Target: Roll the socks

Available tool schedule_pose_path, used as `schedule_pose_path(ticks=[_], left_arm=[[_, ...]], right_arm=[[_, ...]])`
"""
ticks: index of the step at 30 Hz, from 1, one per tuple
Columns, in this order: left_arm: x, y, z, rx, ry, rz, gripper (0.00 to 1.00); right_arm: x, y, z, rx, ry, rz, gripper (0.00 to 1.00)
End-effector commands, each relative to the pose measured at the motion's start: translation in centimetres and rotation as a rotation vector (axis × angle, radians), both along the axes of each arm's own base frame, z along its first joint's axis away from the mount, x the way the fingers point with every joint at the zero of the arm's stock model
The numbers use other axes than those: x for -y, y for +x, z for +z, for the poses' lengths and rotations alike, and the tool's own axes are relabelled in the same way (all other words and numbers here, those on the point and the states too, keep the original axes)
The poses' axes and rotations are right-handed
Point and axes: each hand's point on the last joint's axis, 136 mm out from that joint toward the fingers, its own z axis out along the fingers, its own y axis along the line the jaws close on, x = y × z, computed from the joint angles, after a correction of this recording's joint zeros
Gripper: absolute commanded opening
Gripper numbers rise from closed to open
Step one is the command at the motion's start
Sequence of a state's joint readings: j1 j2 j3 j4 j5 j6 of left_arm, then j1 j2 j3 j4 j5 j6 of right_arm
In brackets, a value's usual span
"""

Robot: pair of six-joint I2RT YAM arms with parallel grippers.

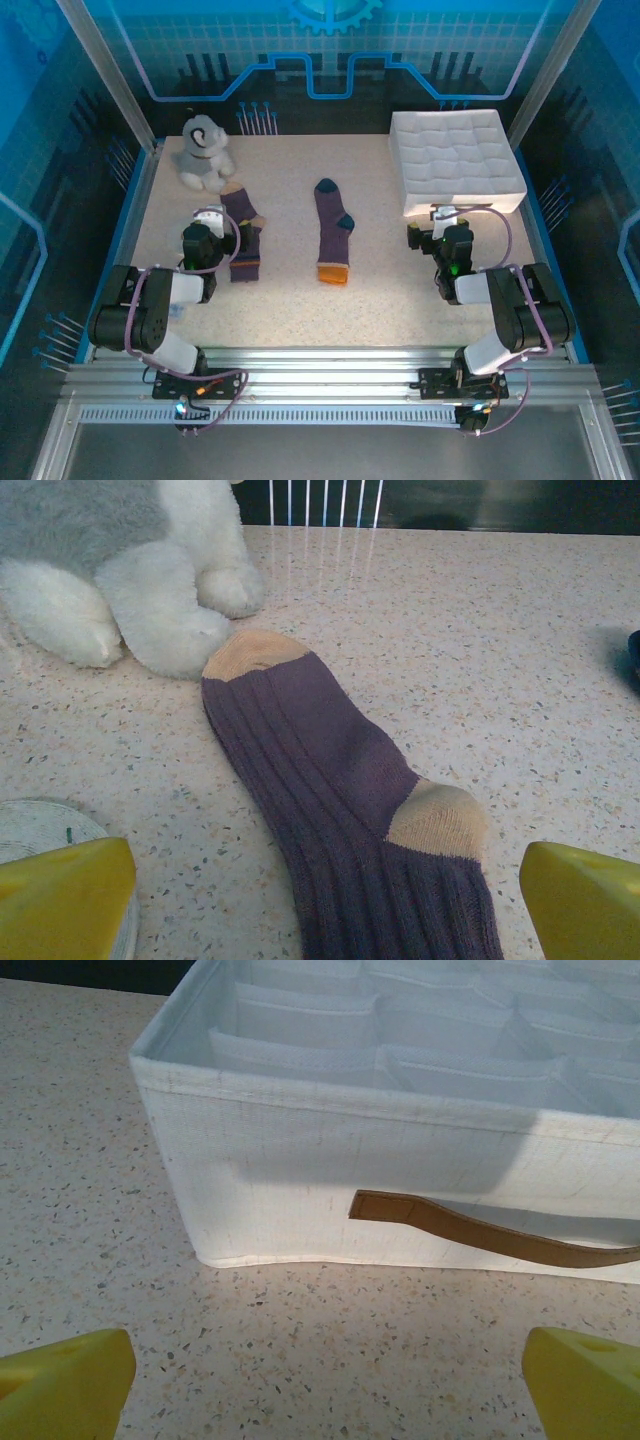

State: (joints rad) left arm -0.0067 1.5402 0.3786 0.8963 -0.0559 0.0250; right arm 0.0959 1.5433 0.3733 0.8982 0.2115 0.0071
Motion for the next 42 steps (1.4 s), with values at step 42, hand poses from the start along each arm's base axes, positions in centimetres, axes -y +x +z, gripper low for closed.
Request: schedule_pose_path(ticks=[42], left_arm=[[13.2,-7.8,4.2,-0.434,-0.212,-0.379,0.97]], right_arm=[[-23.7,-17.0,-1.4,-0.249,-0.782,1.204,0.84]])
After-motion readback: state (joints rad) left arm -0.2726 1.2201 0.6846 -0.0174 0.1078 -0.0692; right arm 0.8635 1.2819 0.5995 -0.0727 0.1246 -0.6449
